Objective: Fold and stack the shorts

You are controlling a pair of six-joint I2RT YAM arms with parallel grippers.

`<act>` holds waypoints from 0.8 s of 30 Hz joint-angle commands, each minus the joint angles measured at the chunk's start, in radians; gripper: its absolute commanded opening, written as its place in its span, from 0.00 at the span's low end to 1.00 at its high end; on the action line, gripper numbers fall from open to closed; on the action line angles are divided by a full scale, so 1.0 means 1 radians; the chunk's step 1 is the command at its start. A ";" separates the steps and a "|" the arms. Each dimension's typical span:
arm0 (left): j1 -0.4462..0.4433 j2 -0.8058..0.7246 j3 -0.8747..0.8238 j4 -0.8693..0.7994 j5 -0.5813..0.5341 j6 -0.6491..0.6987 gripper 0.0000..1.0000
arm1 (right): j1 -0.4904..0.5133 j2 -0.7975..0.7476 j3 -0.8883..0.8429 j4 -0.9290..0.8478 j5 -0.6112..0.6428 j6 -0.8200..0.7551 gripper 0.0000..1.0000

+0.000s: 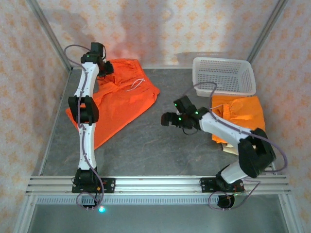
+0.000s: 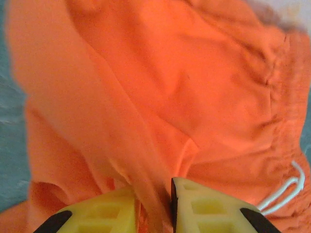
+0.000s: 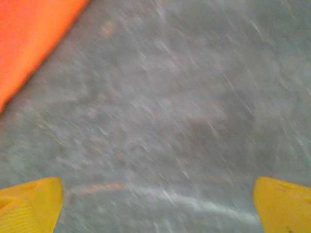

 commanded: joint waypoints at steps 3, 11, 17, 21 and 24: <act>0.017 -0.197 -0.144 0.039 0.000 0.040 0.26 | 0.003 0.218 0.261 0.023 0.001 -0.061 0.99; 0.036 -0.314 -0.223 0.064 -0.019 -0.003 0.00 | -0.019 0.649 0.803 -0.153 0.060 -0.109 0.99; 0.054 -0.319 -0.214 0.036 -0.039 0.008 0.00 | -0.090 0.850 1.040 -0.178 -0.023 0.003 1.00; 0.053 -0.317 -0.215 0.031 -0.054 0.021 0.00 | -0.114 0.917 1.110 -0.172 -0.044 0.076 0.98; 0.055 -0.315 -0.212 0.031 -0.057 0.025 0.00 | -0.120 0.945 1.134 -0.167 -0.045 0.113 0.95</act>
